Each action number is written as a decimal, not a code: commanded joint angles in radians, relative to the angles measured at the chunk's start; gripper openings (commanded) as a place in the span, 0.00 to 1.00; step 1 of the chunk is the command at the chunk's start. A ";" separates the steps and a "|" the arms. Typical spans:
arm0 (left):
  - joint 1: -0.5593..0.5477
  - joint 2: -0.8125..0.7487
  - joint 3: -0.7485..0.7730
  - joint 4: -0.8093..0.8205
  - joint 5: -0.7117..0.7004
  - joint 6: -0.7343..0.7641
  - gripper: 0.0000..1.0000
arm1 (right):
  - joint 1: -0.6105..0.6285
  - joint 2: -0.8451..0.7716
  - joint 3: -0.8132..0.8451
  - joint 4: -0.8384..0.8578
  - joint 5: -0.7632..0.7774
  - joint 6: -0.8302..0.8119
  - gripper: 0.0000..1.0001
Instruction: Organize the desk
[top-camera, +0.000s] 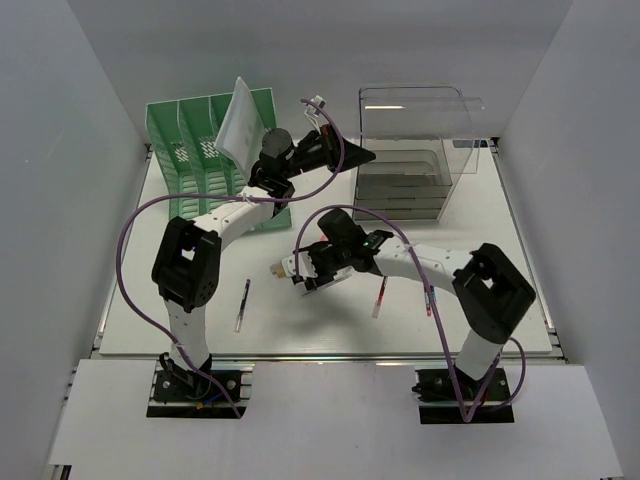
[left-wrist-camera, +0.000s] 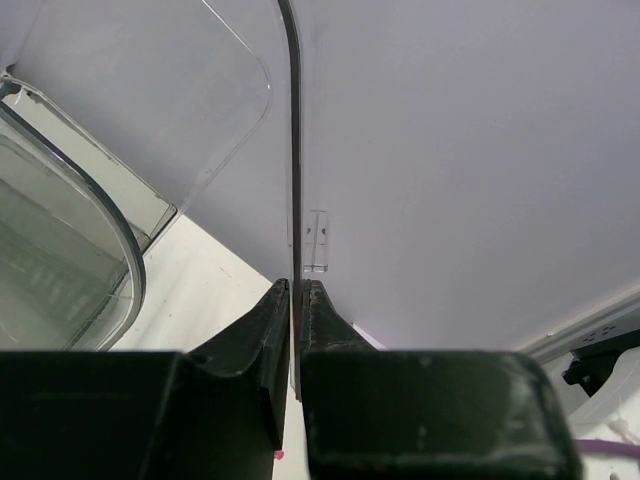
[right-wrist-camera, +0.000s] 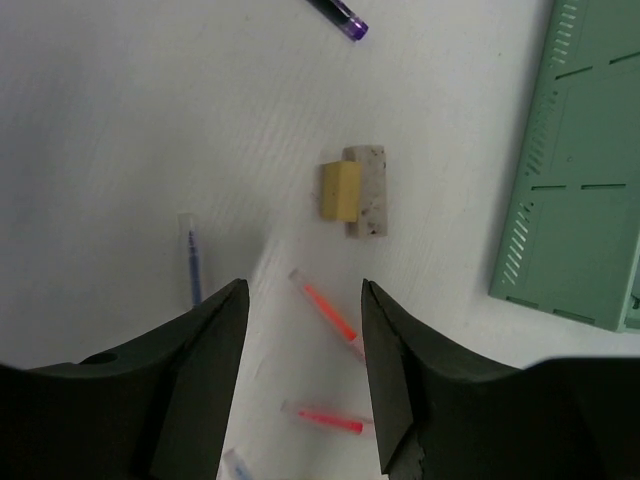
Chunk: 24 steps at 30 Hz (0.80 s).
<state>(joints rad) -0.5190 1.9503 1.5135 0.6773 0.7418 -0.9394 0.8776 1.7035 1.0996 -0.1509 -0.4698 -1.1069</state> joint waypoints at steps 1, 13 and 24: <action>0.002 -0.050 0.043 0.016 -0.033 0.017 0.09 | 0.009 0.039 0.068 0.068 0.020 0.007 0.54; 0.020 -0.067 0.068 -0.127 -0.004 0.169 0.07 | 0.020 0.171 0.183 0.025 -0.029 -0.008 0.54; 0.048 -0.070 0.074 -0.174 0.044 0.220 0.06 | 0.020 0.249 0.235 -0.004 -0.069 -0.048 0.53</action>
<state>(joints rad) -0.4961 1.9503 1.5494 0.5209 0.7944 -0.7582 0.8925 1.9331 1.2819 -0.1394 -0.5030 -1.1358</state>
